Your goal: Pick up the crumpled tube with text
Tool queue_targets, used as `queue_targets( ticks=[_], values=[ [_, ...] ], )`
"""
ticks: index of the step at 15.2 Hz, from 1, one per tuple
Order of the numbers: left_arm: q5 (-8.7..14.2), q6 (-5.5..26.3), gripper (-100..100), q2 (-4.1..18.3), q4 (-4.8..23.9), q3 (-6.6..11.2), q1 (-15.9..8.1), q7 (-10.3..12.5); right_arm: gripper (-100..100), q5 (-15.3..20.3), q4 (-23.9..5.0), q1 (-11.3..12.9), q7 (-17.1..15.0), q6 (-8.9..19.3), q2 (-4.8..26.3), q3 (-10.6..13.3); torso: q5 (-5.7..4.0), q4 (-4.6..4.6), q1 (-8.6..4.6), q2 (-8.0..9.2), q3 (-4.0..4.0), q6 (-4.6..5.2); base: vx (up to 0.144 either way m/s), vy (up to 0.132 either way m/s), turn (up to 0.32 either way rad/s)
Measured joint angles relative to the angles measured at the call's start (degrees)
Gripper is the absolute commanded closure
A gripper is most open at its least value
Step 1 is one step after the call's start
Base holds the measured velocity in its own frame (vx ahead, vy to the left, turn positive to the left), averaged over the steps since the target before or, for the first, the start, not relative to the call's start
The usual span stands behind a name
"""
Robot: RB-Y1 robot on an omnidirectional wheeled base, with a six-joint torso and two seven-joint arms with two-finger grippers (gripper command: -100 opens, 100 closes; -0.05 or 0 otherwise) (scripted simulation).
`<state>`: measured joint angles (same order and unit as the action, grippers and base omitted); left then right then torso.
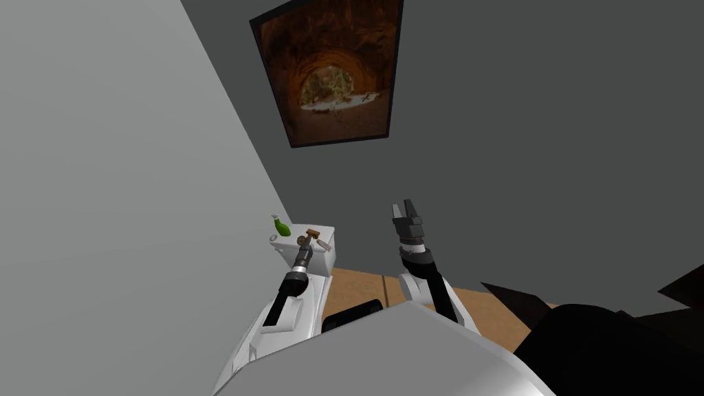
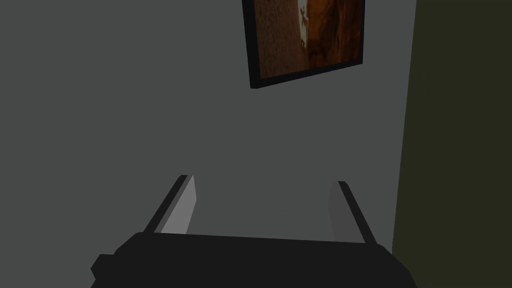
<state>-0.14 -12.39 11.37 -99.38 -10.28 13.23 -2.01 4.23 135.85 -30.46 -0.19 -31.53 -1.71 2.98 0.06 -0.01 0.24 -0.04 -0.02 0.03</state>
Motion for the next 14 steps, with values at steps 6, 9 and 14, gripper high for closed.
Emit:
queue_targets(
  ticks=[6,9,14],
  values=[
    [-1.03,2.22,-100,-0.17,6.28,-2.15,-2.17,0.28,0,0.0,0.0,0.0,0.0,0.0,0.0,0.0,-0.02,0.0,-0.1,0.01,0.01,-0.01,-0.008,0.037,-0.104],
    [-1.66,3.8,-100,-0.39,10.16,-3.5,-3.86,0.43,0,0.0,0.0,0.0,0.0,0.0,0.0,0.0,-0.01,0.01,-0.06,0.03,0.02,-0.01,-0.014,0.044,-0.128],
    [-2.62,6.0,-100,-1.08,14.68,-5.31,-5.61,0.46,0,0.0,0.0,0.0,0.0,0.0,0.0,0.0,-0.03,0.0,-0.11,0.0,0.0,-0.02,-0.006,0.032,-0.084]
  ],
)
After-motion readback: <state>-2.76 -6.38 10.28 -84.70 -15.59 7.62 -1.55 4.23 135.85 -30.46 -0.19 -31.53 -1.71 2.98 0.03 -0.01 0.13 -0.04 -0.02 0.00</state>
